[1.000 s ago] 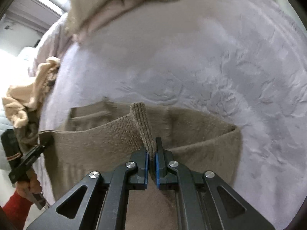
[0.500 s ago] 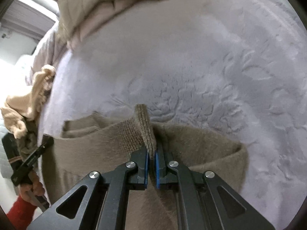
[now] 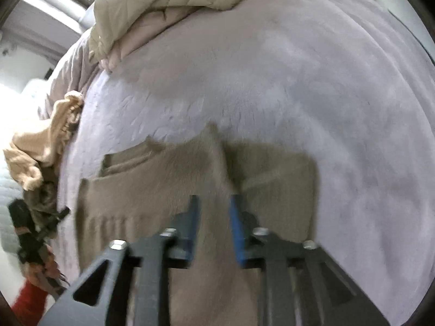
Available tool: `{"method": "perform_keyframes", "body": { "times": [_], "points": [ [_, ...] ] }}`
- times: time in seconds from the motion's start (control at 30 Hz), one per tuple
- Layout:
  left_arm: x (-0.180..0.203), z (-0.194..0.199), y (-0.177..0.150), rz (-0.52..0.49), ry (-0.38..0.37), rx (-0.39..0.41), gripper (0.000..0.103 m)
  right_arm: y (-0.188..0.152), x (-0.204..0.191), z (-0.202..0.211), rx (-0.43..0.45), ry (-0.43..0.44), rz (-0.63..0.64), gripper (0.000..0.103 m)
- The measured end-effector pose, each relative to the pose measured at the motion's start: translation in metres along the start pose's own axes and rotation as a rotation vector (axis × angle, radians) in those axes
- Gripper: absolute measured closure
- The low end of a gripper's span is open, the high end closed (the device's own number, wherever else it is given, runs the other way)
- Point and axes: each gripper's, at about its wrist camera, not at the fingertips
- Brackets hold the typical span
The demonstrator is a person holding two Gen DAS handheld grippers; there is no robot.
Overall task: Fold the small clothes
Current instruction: 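Lay the folded hem down and open the right tool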
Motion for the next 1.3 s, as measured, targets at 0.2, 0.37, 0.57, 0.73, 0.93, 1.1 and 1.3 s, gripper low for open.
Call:
{"method": "perform_keyframes", "body": {
  "times": [0.2,0.37,0.57,0.73,0.93,1.1,1.3],
  "points": [
    [-0.023,0.024,-0.064,0.073,-0.023,-0.091,0.038,-0.073,0.005,0.021,-0.033,0.086,-0.100,0.041],
    [-0.048,0.036,-0.115,0.232,-0.090,-0.178,0.038,-0.135,0.019,0.031,-0.055,0.157,-0.247,0.041],
    [-0.063,0.028,-0.162,0.504,-0.257,-0.256,0.038,-0.184,0.051,0.022,-0.039,0.195,-0.492,0.041],
    [-0.050,0.012,-0.161,0.555,-0.259,-0.210,0.041,-0.181,0.072,0.002,0.013,0.275,-0.669,0.062],
    [-0.046,0.027,-0.157,0.475,-0.242,-0.143,0.090,-0.160,0.052,0.022,-0.004,0.201,-0.475,0.095],
    [-0.041,0.018,-0.170,0.408,-0.198,-0.170,0.090,-0.159,0.057,-0.001,-0.087,0.096,-0.376,0.095],
    [-0.051,0.030,-0.172,0.373,-0.077,-0.160,0.061,-0.156,0.044,0.008,-0.105,0.053,-0.323,0.090]
  ]
}}
Point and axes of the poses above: each gripper's, at about its wrist camera, not at the fingertips, and z roughly against the way its jaws point, x to its right, y to its top, and after that the axes turned 4 degrees about z, right-handed
